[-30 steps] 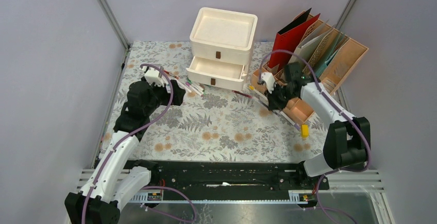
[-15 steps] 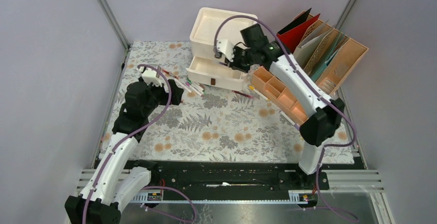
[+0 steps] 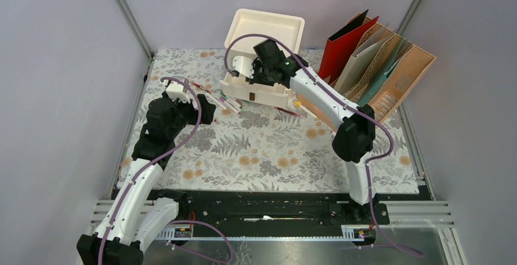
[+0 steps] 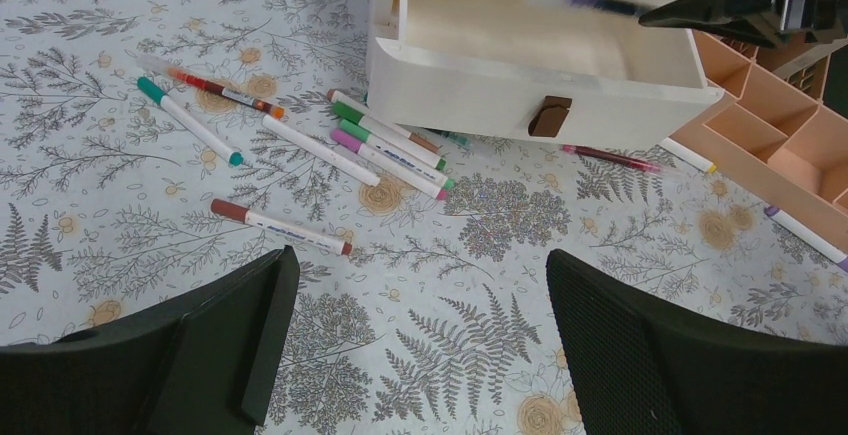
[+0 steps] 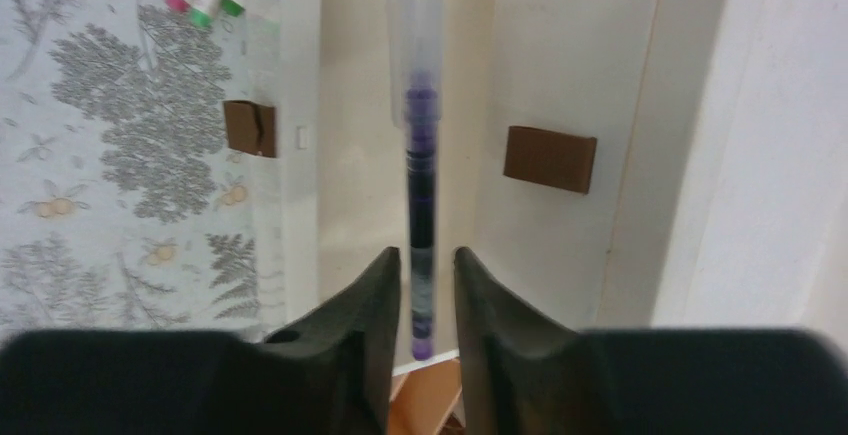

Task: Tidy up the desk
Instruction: Place the stationery in the drawer, then pick up the stationery from the center of the board.

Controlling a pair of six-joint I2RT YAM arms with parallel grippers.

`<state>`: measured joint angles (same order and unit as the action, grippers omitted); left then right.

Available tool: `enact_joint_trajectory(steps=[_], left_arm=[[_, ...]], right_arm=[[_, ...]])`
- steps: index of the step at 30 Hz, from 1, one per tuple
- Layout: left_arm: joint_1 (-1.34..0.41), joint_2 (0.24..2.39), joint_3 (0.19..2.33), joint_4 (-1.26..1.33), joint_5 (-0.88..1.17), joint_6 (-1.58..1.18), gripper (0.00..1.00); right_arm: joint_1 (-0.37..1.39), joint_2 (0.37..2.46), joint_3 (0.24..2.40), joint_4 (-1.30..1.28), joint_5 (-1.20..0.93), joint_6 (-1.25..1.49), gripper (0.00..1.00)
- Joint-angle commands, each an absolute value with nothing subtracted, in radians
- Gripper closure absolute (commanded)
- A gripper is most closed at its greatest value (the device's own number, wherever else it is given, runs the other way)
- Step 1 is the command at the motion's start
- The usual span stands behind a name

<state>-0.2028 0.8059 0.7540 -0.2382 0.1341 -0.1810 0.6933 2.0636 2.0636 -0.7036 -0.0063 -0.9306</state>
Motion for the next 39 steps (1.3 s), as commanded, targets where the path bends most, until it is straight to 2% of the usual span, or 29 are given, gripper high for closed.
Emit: enact_joint_trajectory(steps=[1, 3, 4, 10, 15, 20, 28, 32, 39], left_arm=[[-0.192, 0.783, 0.75, -0.198, 0.122, -0.178, 0.01], [-0.191, 0.782, 0.75, -0.198, 0.123, -0.178, 0.01], [-0.19, 0.781, 0.75, -0.197, 0.123, -0.177, 0.01], [-0.189, 0.774, 0.75, -0.199, 0.125, -0.179, 0.01], [-0.186, 0.768, 0.75, -0.198, 0.125, -0.179, 0.01], [-0.18, 0.776, 0.749, -0.198, 0.131, -0.181, 0.01], [-0.175, 0.781, 0.75, -0.199, 0.131, -0.181, 0.01], [-0.172, 0.784, 0.75, -0.198, 0.129, -0.181, 0.01], [-0.169, 0.789, 0.749, -0.198, 0.127, -0.18, 0.01]], right_arm=[[0.694, 2.075, 2.118, -0.649, 0.048, -0.917, 0.56], [0.696, 2.071, 2.12, -0.656, 0.038, -0.895, 0.43], [0.696, 2.066, 2.125, -0.664, 0.026, -0.879, 0.4], [0.697, 1.951, 2.119, -0.757, -0.166, -0.763, 0.31], [0.695, 1.782, 1.917, -0.8, -0.383, -0.754, 0.22], [0.692, 1.662, 1.721, -0.849, -0.443, -0.787, 0.15], [0.611, 1.512, 1.42, -0.773, -0.504, -0.831, 0.13], [0.553, 1.467, 1.269, -0.604, -0.451, -0.779, 0.13], [0.448, 1.463, 1.142, -0.365, -0.427, -0.654, 0.14]])
